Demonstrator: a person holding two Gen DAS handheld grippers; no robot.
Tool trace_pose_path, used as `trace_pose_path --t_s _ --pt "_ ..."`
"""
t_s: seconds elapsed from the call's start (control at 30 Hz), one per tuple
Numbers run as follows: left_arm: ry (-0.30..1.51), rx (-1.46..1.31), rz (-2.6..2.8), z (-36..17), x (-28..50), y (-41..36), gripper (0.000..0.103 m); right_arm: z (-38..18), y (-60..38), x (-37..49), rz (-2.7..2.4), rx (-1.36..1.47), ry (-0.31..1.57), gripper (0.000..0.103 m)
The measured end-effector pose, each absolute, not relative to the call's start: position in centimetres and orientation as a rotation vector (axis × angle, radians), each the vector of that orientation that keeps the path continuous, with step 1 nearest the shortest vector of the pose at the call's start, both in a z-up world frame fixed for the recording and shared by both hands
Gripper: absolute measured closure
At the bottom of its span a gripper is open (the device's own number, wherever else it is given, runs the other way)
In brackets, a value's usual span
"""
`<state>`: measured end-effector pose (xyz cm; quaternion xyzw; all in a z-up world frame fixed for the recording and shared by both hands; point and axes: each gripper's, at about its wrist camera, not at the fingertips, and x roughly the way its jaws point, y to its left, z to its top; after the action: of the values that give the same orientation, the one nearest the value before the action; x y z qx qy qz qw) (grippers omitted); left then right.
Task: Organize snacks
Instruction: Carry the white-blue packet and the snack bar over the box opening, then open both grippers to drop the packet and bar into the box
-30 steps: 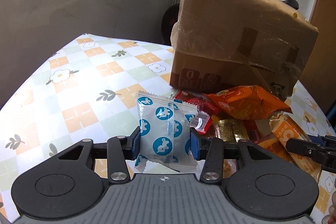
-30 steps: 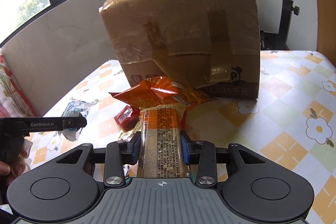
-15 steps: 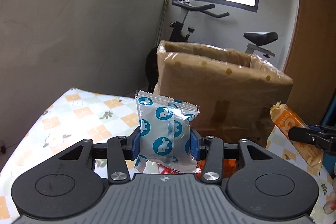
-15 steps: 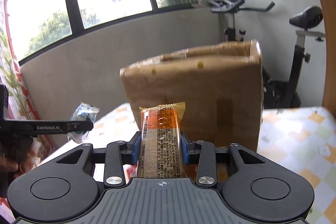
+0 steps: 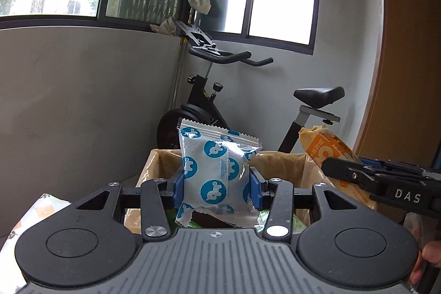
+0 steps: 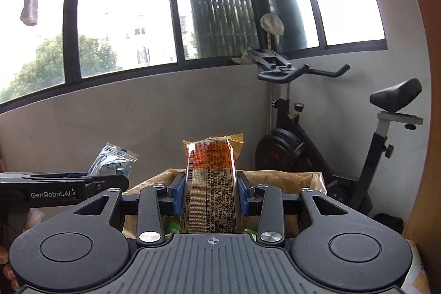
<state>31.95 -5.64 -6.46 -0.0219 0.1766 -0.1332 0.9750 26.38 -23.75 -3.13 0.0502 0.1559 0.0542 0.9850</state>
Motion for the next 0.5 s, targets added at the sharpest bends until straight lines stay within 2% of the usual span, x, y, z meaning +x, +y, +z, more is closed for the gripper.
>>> trace_pose_path --t_s 0.2,0.5 --pt "0.445 0.036 -0.251 -7.8 36.2 -7.4 0.055 -6.3 -24.6 31.2 -0.007 0.136 0.443 0.069" --pt "0.51 0.087 -0.253 -9.5 38.0 -8.8 0.054 -8.7 -24.4 32.7 -0.044 0.108 0.514 0.068"
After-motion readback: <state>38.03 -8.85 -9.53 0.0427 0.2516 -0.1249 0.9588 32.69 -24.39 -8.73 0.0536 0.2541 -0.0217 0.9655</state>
